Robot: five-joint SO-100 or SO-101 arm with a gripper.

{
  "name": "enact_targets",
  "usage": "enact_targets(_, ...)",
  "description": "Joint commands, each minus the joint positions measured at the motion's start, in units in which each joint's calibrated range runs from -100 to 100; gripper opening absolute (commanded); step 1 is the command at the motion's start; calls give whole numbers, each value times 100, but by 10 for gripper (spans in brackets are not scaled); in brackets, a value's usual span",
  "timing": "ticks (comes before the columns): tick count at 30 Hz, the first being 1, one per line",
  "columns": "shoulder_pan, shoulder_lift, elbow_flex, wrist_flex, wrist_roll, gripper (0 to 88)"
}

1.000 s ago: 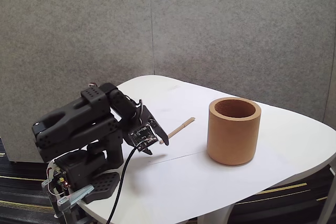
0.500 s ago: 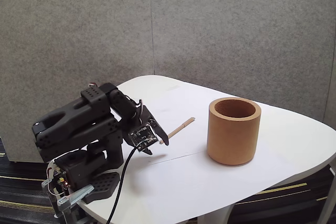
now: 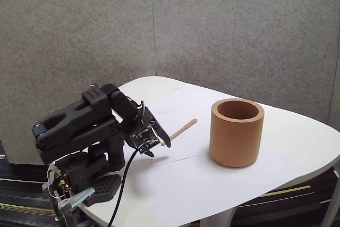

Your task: Grab the pen and put it in the pen holder.

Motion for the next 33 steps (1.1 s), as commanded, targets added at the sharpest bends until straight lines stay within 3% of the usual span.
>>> enact_targets(1, 1, -6, -36, 8, 18, 212)
enact_targets(33, -43, -6, -36, 8, 28, 212)
